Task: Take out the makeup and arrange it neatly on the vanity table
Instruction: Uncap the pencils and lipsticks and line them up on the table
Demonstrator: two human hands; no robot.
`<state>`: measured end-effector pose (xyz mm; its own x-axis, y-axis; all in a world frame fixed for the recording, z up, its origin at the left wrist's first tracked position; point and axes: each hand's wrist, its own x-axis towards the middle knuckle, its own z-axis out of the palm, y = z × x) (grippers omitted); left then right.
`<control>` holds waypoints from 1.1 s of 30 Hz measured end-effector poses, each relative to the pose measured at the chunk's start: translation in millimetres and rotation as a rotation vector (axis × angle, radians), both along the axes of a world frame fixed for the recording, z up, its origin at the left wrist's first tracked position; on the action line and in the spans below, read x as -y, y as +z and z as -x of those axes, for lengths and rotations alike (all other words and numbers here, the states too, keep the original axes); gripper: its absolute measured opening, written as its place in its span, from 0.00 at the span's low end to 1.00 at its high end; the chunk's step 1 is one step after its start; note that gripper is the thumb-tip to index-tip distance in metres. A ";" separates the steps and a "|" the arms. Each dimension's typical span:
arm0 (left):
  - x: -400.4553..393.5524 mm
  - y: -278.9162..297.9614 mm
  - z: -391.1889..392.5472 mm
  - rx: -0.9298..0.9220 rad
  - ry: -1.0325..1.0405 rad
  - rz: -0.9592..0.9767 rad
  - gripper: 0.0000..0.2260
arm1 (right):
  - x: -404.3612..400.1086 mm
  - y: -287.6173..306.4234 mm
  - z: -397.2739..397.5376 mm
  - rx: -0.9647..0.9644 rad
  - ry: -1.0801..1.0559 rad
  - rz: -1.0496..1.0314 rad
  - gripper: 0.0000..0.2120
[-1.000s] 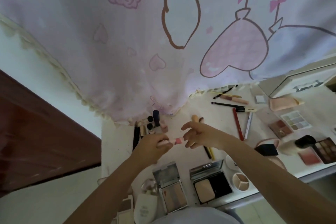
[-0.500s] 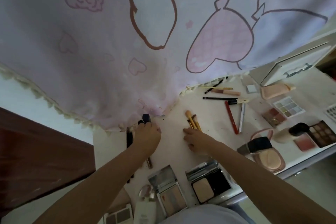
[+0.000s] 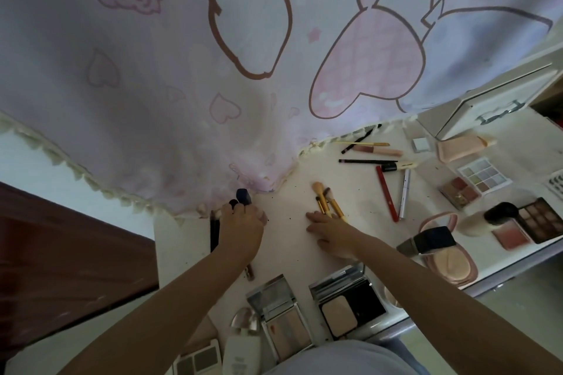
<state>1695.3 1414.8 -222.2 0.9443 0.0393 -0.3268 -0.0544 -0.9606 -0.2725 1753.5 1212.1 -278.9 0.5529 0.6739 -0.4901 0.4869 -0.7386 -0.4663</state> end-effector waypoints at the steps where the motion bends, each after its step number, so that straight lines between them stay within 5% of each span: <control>1: -0.1 0.4 -1.0 -0.010 -0.004 -0.008 0.17 | 0.2 0.0 0.4 0.001 -0.002 -0.004 0.21; 16: -0.4 5.9 -1.0 -0.019 0.061 -0.118 0.10 | 0.3 1.9 0.5 -0.002 -0.010 -0.018 0.22; 27: -0.6 12.5 3.5 -0.003 0.007 -0.073 0.14 | -1.7 9.2 -2.3 -0.018 0.035 0.048 0.22; 33: 7.2 29.8 10.4 0.036 0.005 -0.052 0.16 | 3.9 43.7 -27.9 -0.005 -0.115 -0.034 0.18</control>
